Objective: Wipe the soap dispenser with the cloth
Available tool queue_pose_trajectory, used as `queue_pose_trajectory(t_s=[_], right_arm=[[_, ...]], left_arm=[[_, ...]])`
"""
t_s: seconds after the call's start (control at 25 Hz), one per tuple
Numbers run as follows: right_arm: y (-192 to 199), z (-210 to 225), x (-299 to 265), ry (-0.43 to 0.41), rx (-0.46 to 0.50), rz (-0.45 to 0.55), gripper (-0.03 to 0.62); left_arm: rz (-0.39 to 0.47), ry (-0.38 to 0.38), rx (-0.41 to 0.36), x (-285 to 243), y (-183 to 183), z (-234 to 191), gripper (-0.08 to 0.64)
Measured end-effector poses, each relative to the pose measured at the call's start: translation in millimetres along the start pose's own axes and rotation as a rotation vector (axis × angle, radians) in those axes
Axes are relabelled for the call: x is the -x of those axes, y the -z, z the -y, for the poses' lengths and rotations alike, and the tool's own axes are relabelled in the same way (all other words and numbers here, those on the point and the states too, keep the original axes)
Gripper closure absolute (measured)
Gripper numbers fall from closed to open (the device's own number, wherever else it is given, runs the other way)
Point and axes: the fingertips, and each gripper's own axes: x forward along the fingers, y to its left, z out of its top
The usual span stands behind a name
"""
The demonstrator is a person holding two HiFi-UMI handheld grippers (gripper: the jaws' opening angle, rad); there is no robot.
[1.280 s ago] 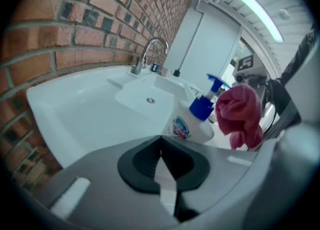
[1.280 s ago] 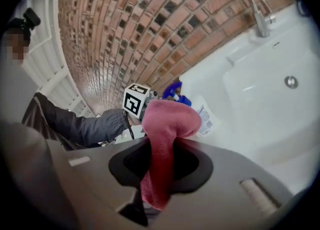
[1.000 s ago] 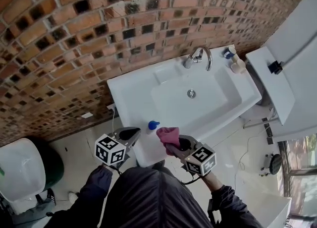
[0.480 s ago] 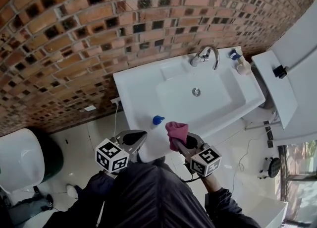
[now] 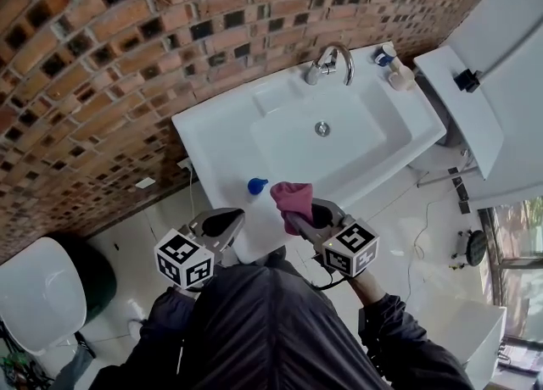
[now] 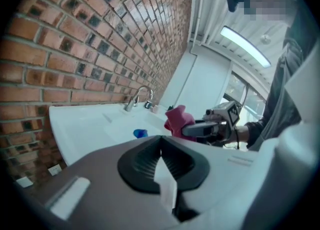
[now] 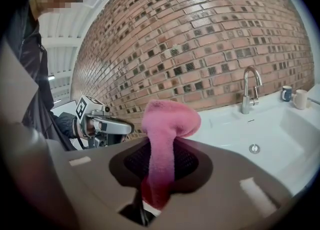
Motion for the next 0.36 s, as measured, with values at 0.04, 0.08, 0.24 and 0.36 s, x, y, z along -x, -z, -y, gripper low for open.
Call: queue_pose_trajectory(t_s=[0.04,0.08,0.24,0.36], right_arm=[[-0.3,0.5,0.2,0.001,-0.002,0.002,0.509],[-1.0,1.0,0.2,0.001,-0.003,0.003,0.508],[-4.8,4.4,1.1,0.002,0.010,0.003,0.509],[-6.1,5.9,3.7,0.002,0.002,0.007,0.509]], left_arm=[[-0.001,0.002,-0.003,-0.4,-0.6,0.1,0.560],[-0.002,0.003,-0.006,-0.5,-1.3,-0.2,0.560],[-0.002,0.001,-0.012,-1.0,-2.8,-0.6,0.560],[-0.006,0.000,-0.005,-1.7,-0.2,1.1,0.560]])
